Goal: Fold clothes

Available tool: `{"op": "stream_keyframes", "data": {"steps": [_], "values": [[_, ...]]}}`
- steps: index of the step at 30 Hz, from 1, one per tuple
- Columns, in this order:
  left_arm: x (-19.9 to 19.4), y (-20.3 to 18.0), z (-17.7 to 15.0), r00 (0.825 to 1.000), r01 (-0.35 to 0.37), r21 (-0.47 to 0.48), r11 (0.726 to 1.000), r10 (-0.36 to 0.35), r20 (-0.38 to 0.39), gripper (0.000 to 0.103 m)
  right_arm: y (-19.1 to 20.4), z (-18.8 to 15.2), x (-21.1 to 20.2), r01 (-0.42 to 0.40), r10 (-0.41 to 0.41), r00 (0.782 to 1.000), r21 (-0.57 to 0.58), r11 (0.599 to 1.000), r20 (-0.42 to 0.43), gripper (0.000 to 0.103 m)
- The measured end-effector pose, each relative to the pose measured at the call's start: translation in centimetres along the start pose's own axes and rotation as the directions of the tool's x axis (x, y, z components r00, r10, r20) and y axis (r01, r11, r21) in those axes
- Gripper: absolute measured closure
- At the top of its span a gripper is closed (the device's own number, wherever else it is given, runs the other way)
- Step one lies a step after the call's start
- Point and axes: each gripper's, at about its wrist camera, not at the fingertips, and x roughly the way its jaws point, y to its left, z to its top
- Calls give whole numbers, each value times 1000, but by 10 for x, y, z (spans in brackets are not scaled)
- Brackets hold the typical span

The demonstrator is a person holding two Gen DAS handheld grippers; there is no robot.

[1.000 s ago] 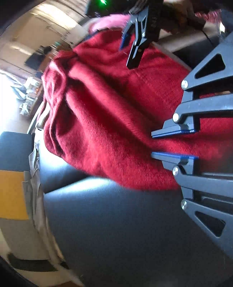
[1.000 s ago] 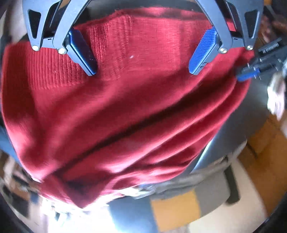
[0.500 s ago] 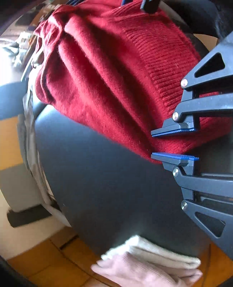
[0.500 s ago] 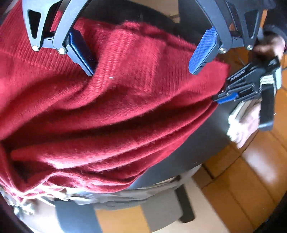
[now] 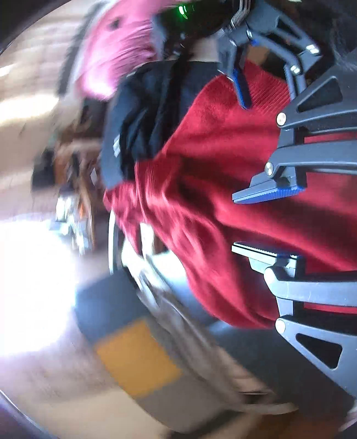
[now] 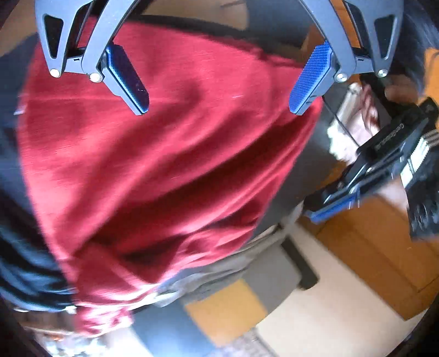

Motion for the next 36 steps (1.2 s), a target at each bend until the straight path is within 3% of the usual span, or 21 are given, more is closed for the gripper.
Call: {"op": "stream_keyframes", "data": {"steps": [3,5,15,18,20,22,26,30,33,36], "values": [[41,-15,25,998,53,81,995,-52,-21,74,-10,1,-2,136,-135,990,-29,990,32,0],[63,-18,31,997,74,104,992,-71,-33,74,-16,1,3,171,-170,985,-47,984,25,0],[140,-14,46,987,138,114,984,-127,-101,74,-15,2,17,141,-131,988,-141,980,76,0],[152,-13,47,986,125,95,988,-114,-121,75,-12,4,22,139,-128,988,-153,978,83,0],[155,-7,47,986,120,51,991,-113,-124,91,-24,8,21,147,-134,987,-166,975,85,0],[152,0,48,991,91,19,996,-89,-104,96,-20,7,24,163,-149,985,-182,970,87,0],[139,15,51,997,43,-48,998,-46,-66,97,-11,6,30,200,-184,979,-218,955,88,0],[121,44,47,999,25,-178,984,-33,-40,97,-2,6,40,243,-229,970,-241,940,85,0],[103,82,32,999,17,-342,940,-30,-33,97,4,6,47,277,-264,961,-260,925,85,0],[85,134,5,999,-17,-499,866,-3,-38,97,8,9,60,310,-296,951,-277,910,90,0]]}}
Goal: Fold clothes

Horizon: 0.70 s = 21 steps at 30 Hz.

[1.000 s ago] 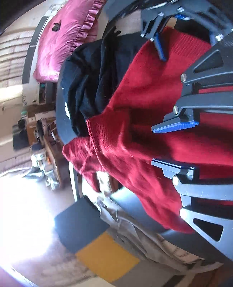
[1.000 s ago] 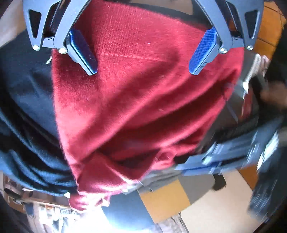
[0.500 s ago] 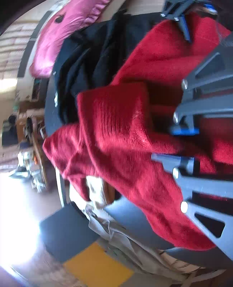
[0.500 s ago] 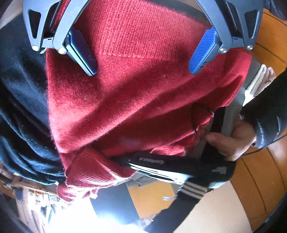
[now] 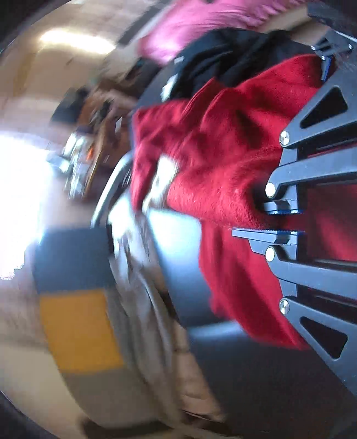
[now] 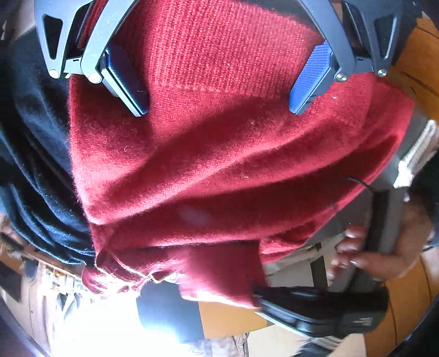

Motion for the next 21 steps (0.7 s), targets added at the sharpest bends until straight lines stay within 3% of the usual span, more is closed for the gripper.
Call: {"op": "stream_keyframes", "data": {"steps": [2,5,10,14,15,17,18,20,21], "values": [[-14,50,-4,999,-34,-126,991,35,5,97,4,2,4,18,-18,1000,-9,1000,-4,0],[-39,122,-16,993,-110,-279,954,117,9,97,5,3,5,35,-36,999,-11,999,-6,0],[-92,237,-50,960,-263,-457,850,278,-35,97,4,7,9,55,-55,998,-14,998,-16,0],[-110,303,-80,951,-300,-561,772,289,-112,95,11,8,10,74,-74,997,-15,997,-24,0],[-114,313,-88,947,-314,-585,748,295,-130,93,11,9,11,78,-78,997,-14,997,-26,0],[-128,339,-108,931,-352,-660,664,324,-170,93,10,9,16,85,-85,996,-12,996,-31,0],[-136,342,-116,925,-361,-674,645,341,-169,93,7,8,18,86,-87,996,-13,996,-34,0],[-151,337,-120,901,-397,-658,640,407,-148,92,5,9,22,89,-90,995,-12,996,-36,0],[-154,329,-118,893,-412,-635,653,427,-140,91,5,10,24,92,-92,995,-11,996,-37,0]]}}
